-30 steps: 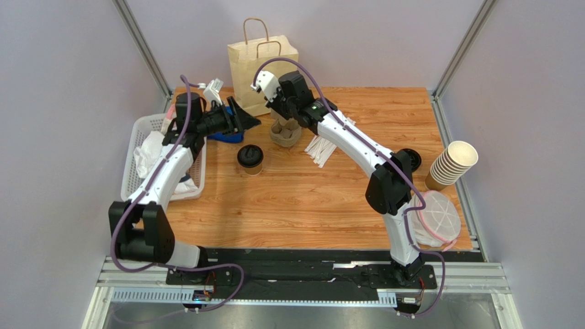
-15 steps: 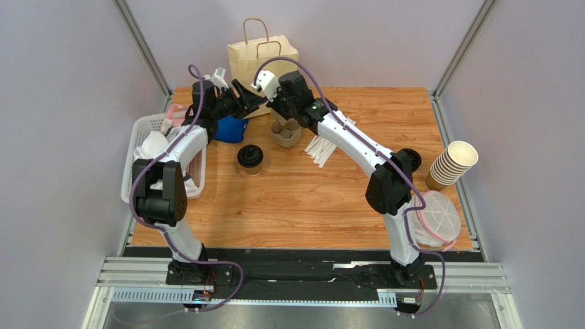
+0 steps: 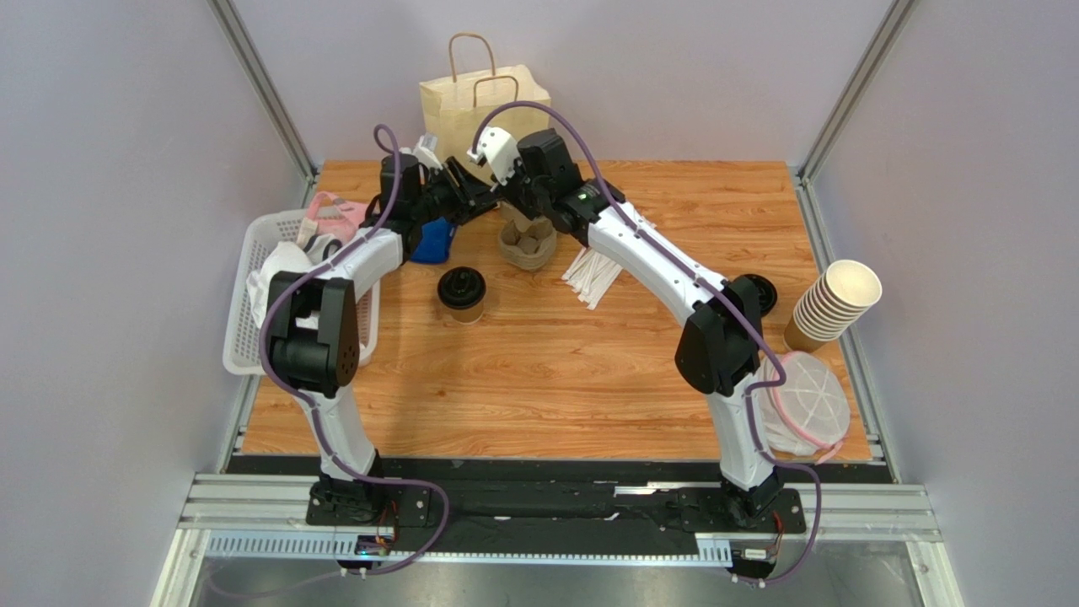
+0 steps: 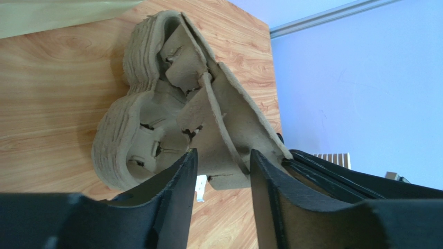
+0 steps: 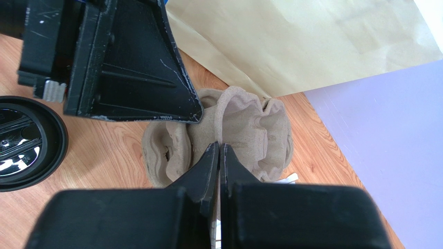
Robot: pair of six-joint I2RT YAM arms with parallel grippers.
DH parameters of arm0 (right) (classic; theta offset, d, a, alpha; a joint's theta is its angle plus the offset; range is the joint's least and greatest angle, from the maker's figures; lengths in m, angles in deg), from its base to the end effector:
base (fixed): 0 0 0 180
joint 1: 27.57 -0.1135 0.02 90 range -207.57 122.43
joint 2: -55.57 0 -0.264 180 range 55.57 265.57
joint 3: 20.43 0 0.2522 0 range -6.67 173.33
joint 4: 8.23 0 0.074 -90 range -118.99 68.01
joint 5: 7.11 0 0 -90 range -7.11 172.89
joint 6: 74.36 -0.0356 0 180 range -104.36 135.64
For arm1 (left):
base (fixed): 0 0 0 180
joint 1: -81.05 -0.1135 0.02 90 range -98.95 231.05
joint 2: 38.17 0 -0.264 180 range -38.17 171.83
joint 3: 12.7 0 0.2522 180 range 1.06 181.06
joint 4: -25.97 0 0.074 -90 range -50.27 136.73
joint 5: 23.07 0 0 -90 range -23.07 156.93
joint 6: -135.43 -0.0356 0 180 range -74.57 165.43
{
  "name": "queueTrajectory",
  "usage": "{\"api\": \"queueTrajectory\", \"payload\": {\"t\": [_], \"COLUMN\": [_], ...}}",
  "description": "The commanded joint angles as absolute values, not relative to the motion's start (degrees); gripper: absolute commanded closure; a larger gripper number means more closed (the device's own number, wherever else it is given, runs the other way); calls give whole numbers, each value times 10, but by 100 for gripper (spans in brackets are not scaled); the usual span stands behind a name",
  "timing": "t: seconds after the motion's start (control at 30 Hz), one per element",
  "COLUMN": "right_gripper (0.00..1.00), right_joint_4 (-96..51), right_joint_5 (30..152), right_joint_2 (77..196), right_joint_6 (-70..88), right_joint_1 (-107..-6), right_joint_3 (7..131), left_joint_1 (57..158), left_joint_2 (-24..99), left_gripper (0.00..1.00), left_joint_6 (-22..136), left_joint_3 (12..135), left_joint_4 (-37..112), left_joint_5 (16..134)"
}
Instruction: Pack the takeout coffee
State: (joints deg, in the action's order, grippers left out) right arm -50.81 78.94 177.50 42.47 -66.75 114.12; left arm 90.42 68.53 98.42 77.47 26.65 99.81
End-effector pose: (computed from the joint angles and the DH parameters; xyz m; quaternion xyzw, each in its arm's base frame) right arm 0.3896 0.3144 0.3380 -0.4569 0.7351 0.0241 0.5003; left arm 0.4279 -0.0902 0.2639 -0.1309 0.7792 -0.4895 0.3689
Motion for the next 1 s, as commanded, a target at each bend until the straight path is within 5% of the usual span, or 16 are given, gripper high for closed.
{"api": "queueTrajectory", "payload": {"t": [0.0,0.37,0.97], "right_gripper": [100,100,100], "right_joint_4": [-485,-485,-428], "right_joint_5": [798,783,720], "right_joint_2": [1760,1747,1739], "right_joint_6": [414,426,498], "right_joint_1": [-661,-648,-629], "right_joint_3": [1158,1199,1225], "left_joint_1": [908,908,905], "left_joint_2": [698,698,694], "left_gripper": [58,100,100], "left_joint_6": [989,986,975], "left_joint_3": [805,781,752], "left_joint_4": [249,265,286], "left_joint_5": [994,987,968]}}
